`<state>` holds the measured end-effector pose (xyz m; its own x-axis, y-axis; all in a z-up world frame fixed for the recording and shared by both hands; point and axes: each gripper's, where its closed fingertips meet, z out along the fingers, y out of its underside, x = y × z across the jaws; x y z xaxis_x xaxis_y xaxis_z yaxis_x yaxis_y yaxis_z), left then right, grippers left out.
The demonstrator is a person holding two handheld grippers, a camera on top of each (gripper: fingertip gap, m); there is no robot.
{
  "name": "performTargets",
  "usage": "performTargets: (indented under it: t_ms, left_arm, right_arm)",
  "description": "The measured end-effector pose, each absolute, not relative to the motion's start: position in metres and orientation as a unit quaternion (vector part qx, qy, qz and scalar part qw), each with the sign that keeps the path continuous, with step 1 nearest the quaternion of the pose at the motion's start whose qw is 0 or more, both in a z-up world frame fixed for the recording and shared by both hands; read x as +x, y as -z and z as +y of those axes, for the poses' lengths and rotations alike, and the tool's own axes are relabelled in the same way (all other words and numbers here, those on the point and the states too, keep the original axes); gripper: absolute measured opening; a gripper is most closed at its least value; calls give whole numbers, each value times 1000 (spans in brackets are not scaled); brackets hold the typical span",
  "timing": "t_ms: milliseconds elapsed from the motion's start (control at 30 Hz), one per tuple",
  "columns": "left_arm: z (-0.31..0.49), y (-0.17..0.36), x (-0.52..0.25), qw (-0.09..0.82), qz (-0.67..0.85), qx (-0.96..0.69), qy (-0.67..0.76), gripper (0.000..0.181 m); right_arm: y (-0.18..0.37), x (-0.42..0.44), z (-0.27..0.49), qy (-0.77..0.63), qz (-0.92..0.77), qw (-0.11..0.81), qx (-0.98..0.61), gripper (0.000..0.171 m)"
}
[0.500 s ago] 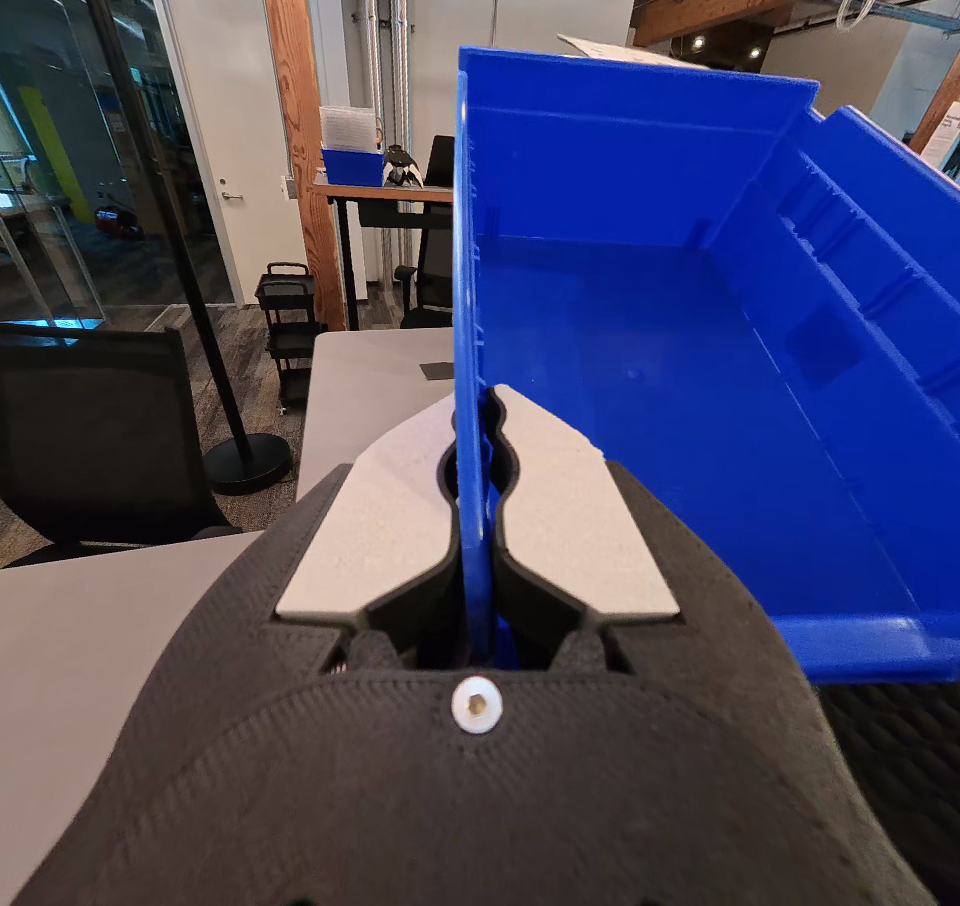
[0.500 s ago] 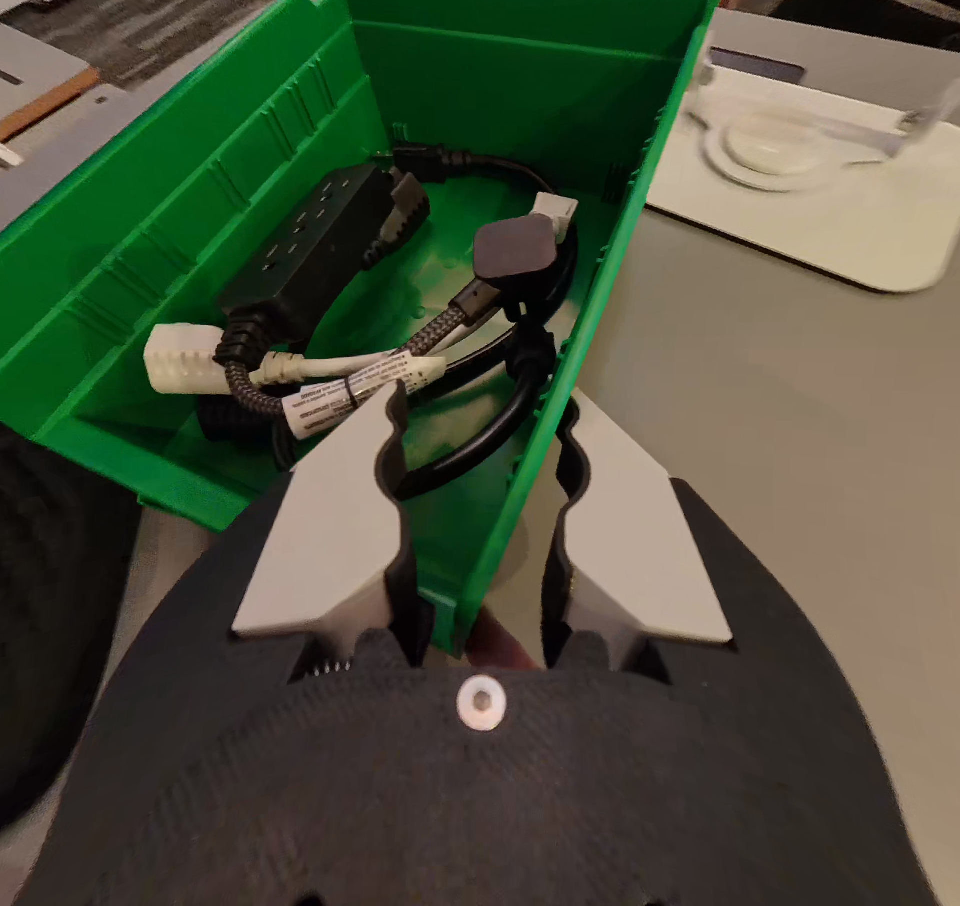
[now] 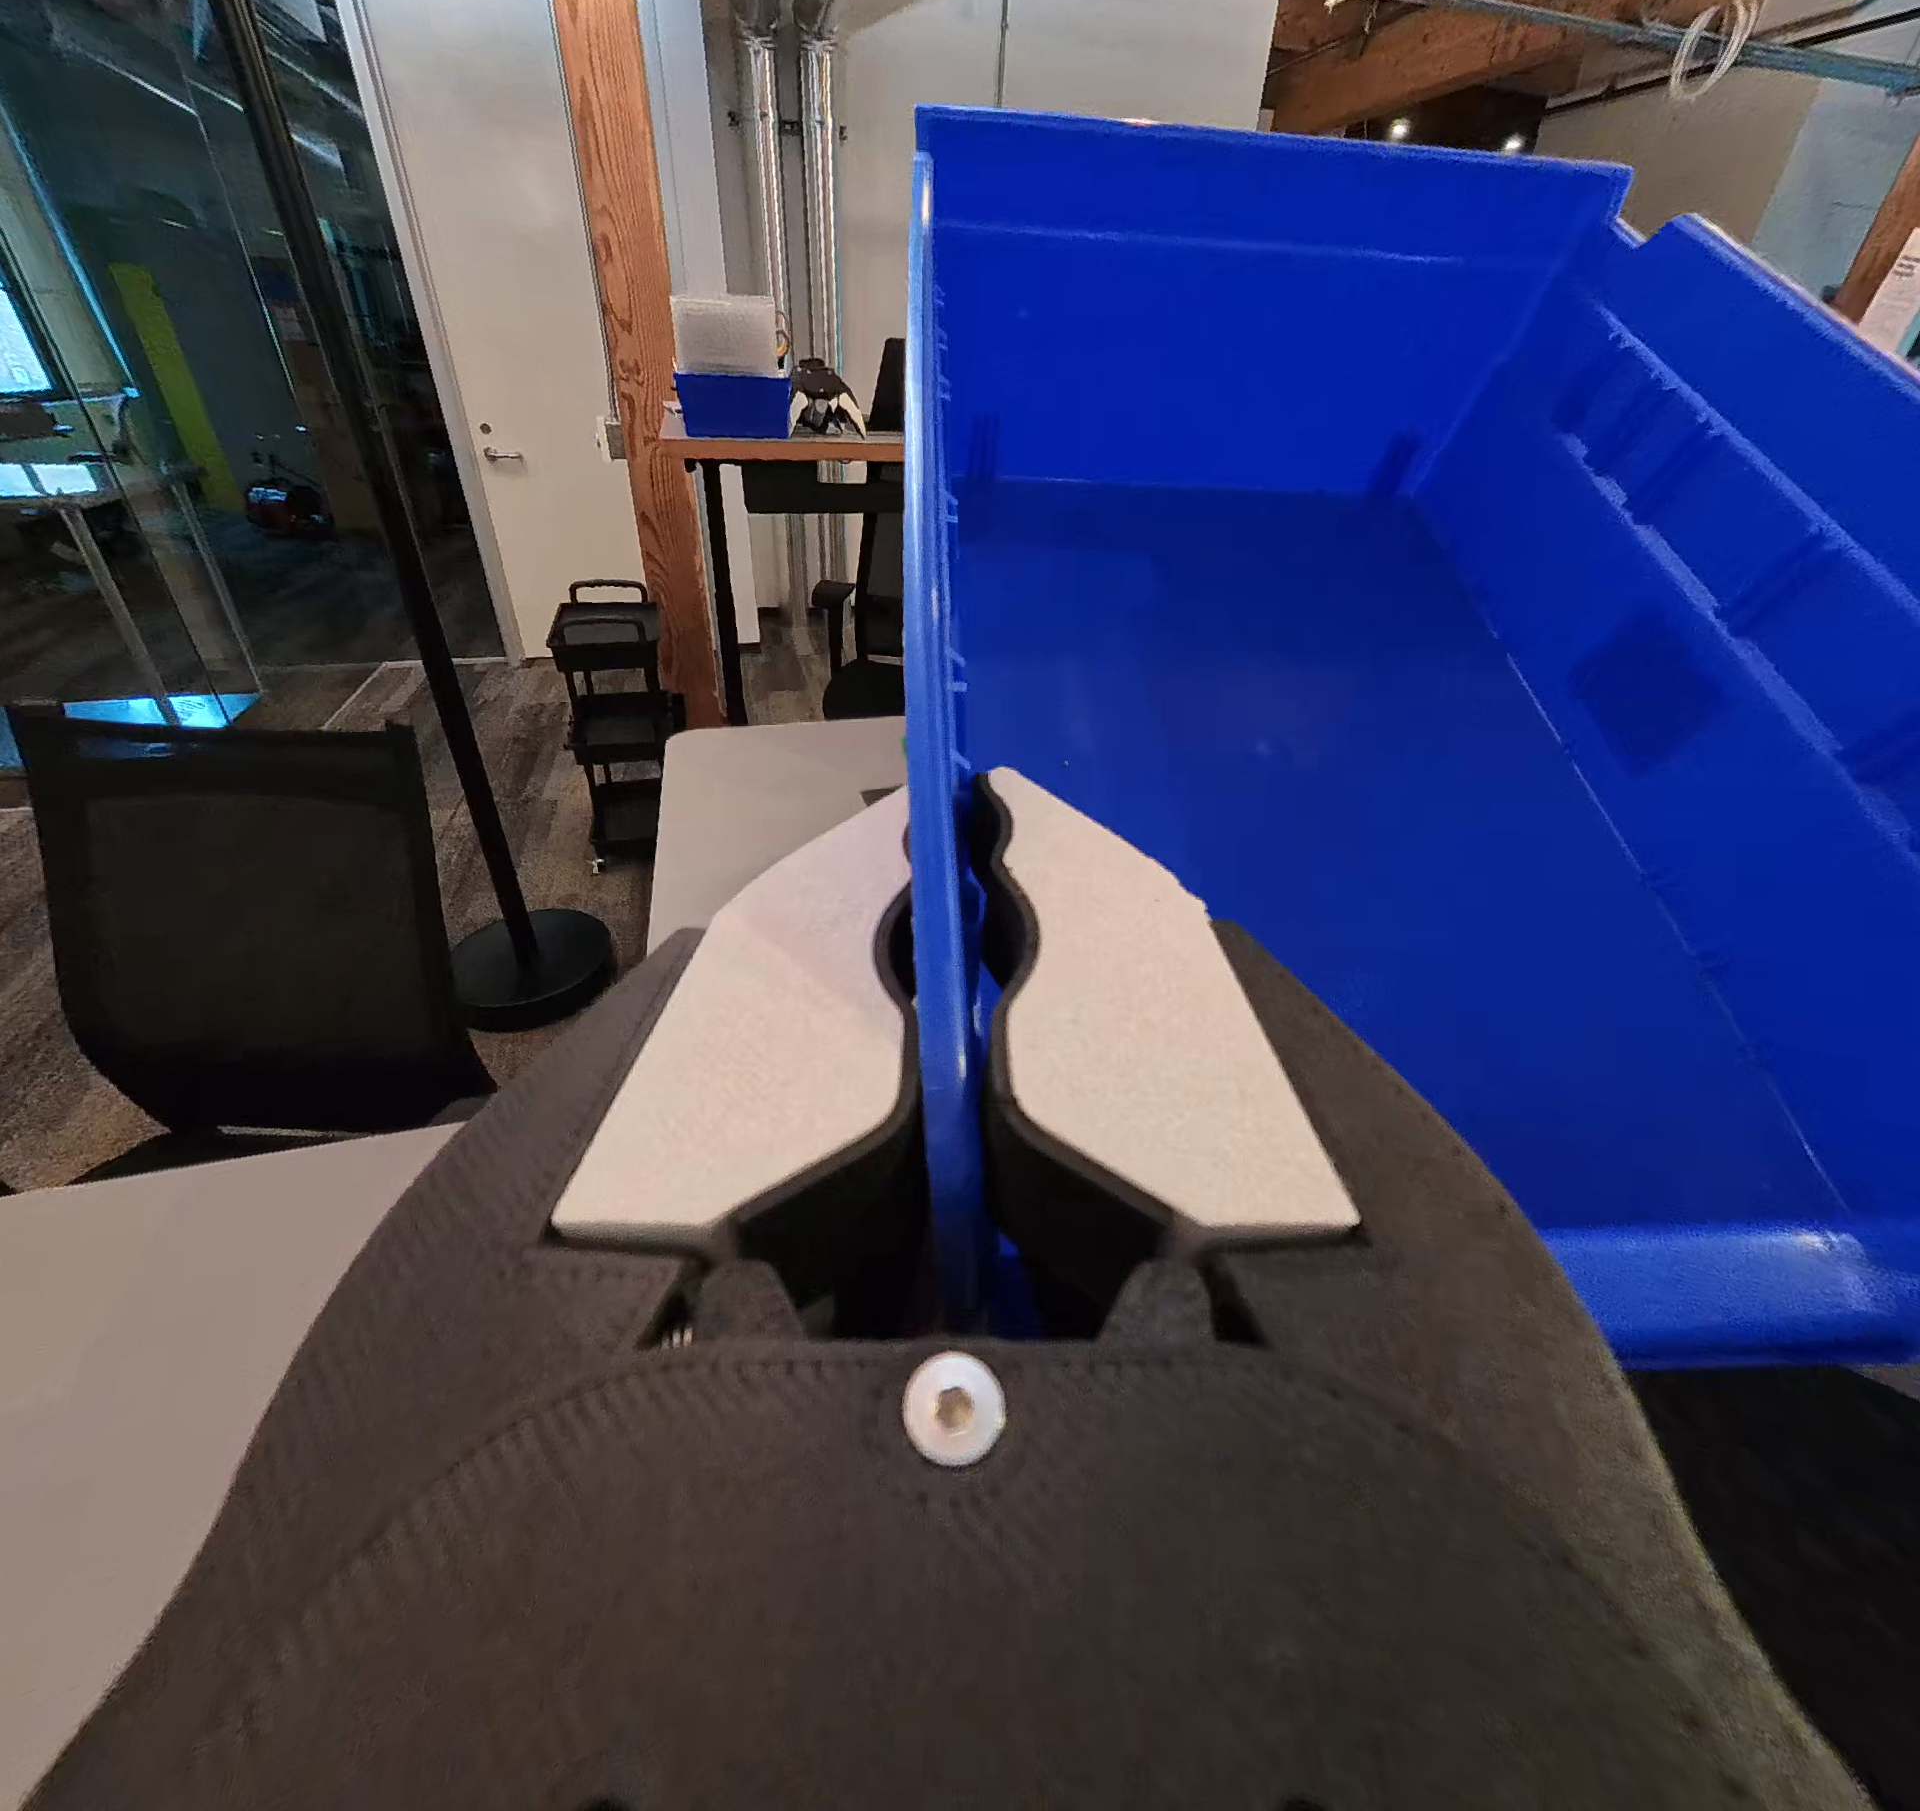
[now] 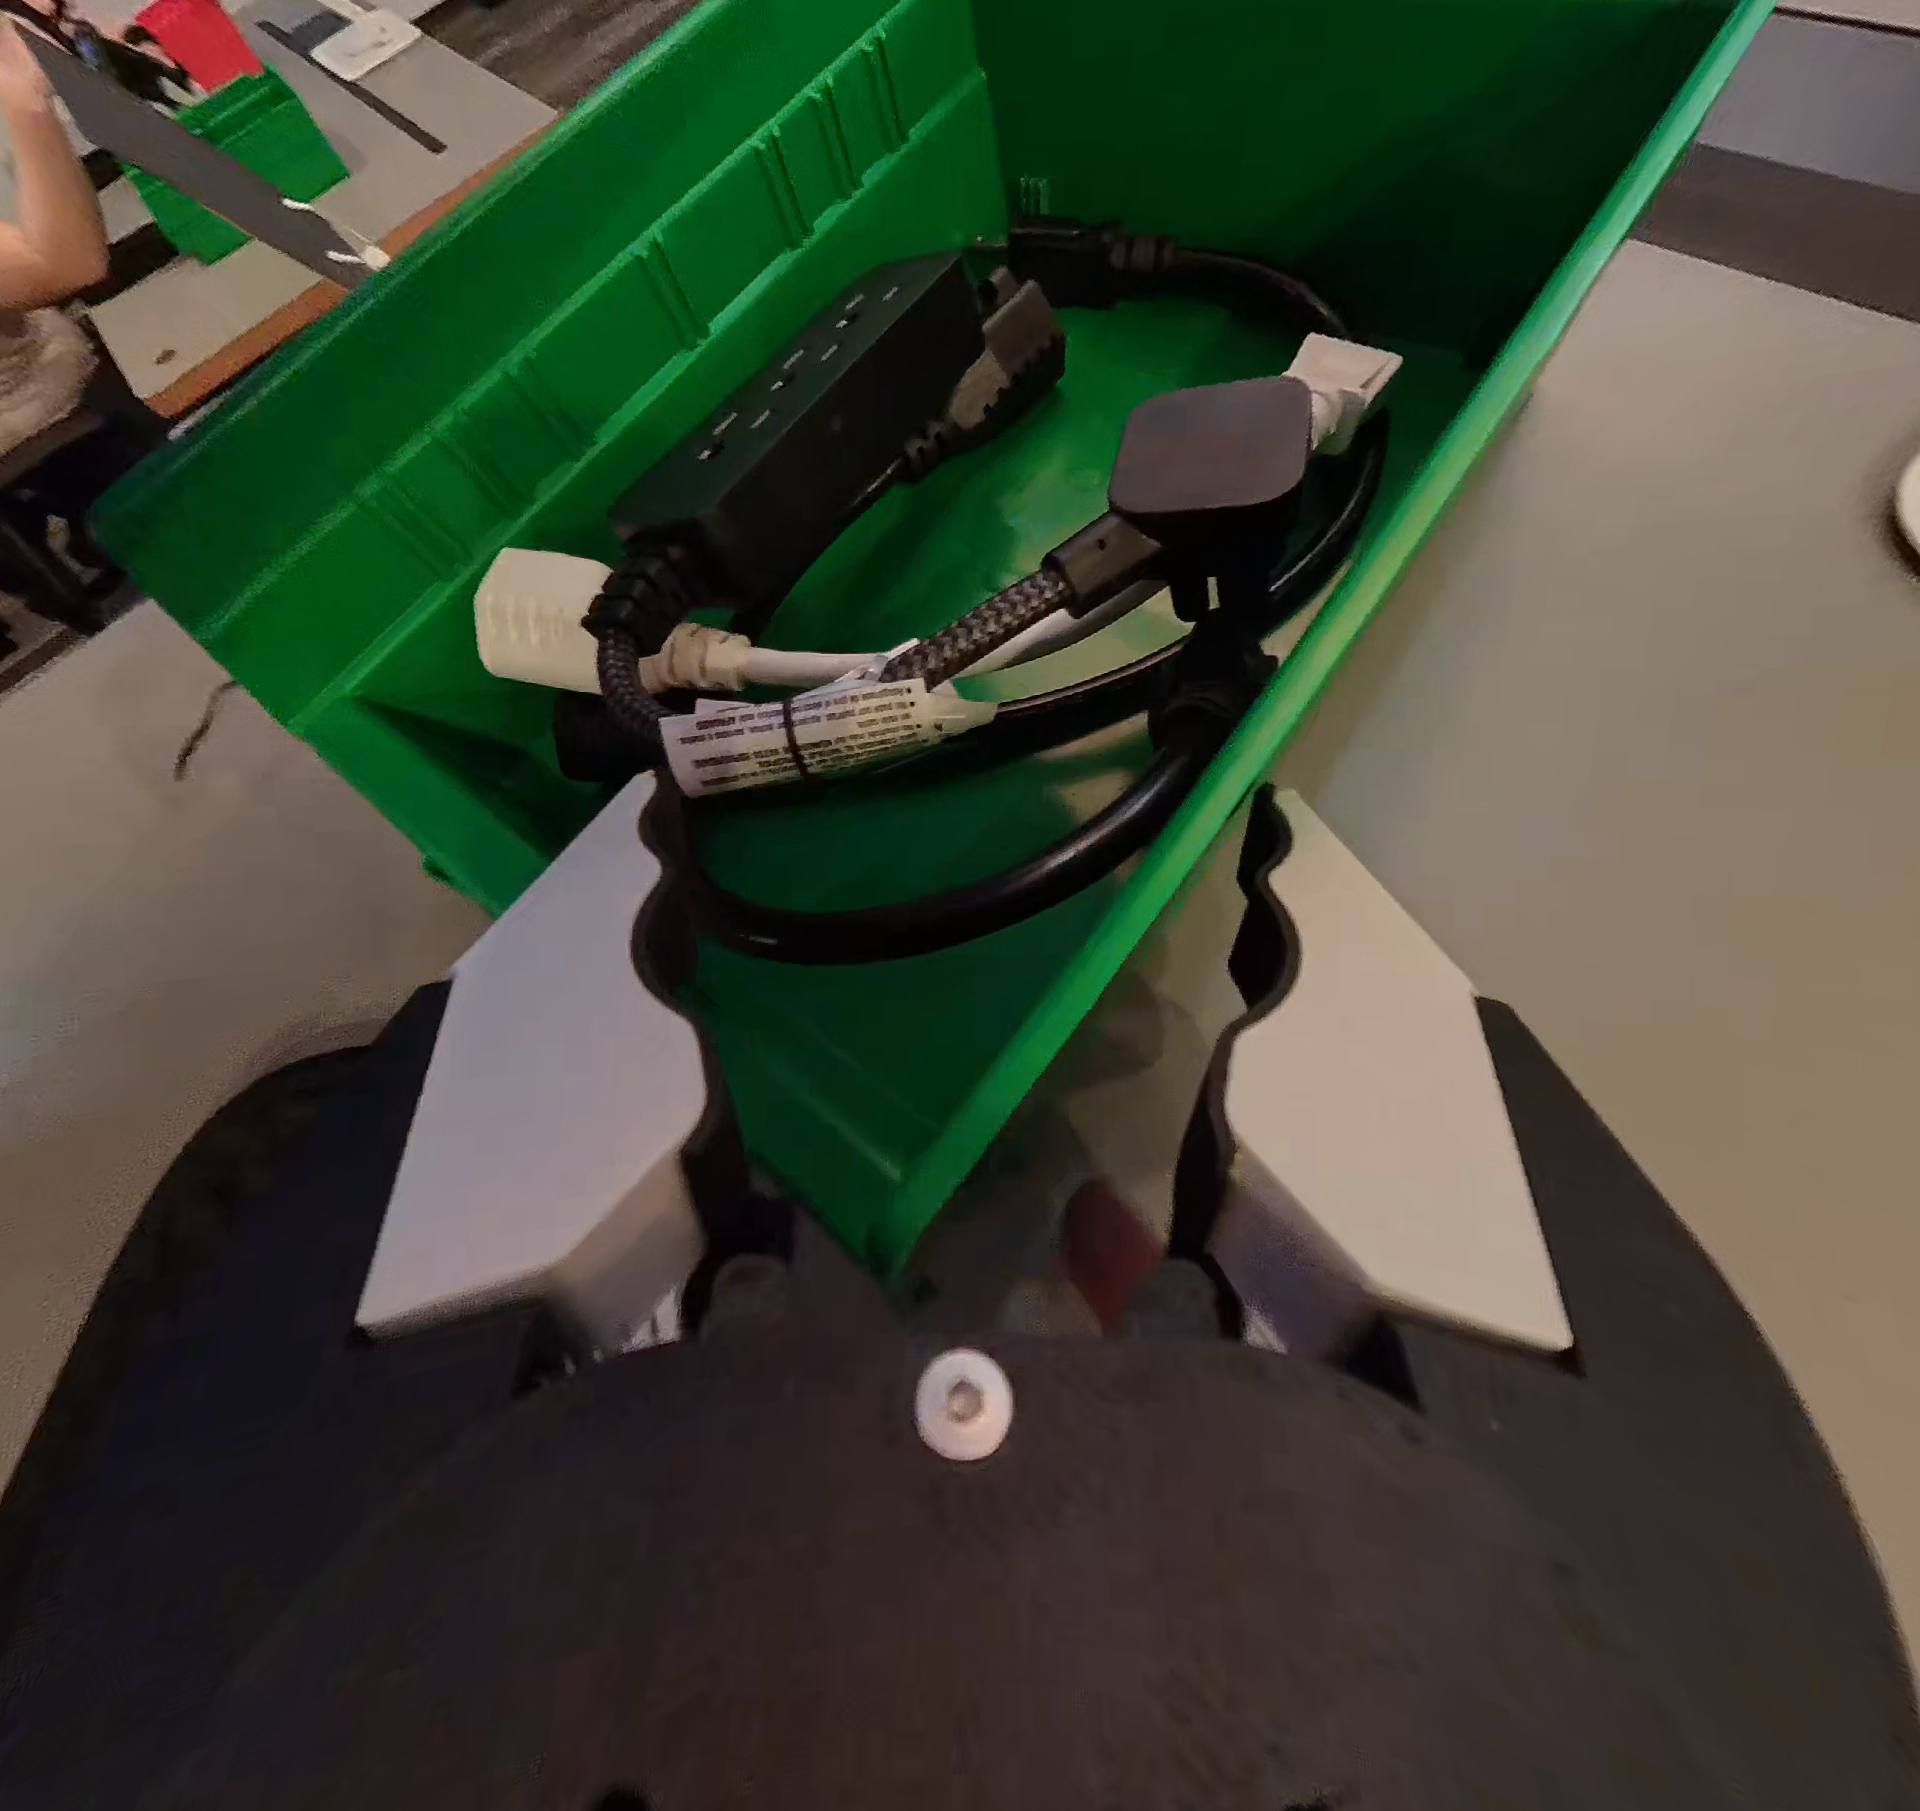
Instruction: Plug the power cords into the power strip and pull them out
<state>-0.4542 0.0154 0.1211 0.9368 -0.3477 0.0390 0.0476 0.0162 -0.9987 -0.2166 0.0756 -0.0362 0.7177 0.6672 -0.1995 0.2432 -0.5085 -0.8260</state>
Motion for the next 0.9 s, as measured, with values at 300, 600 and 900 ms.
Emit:
performTargets:
  t_ms: [300, 600, 900]
  left_arm:
    - [34, -156, -375, 694, 147, -690, 142, 2]
    - [74, -175, -169, 651, 267, -692, 160, 3]
    - [91, -111, 54, 566, 341, -712, 238, 3]
  right_arm:
    - [-67, -120, 54, -285, -245, 542, -752, 103]
    - [-153, 23, -51, -295, -177, 693, -633, 109]
    - [-133, 139, -47, -209, -80, 702, -676, 125]
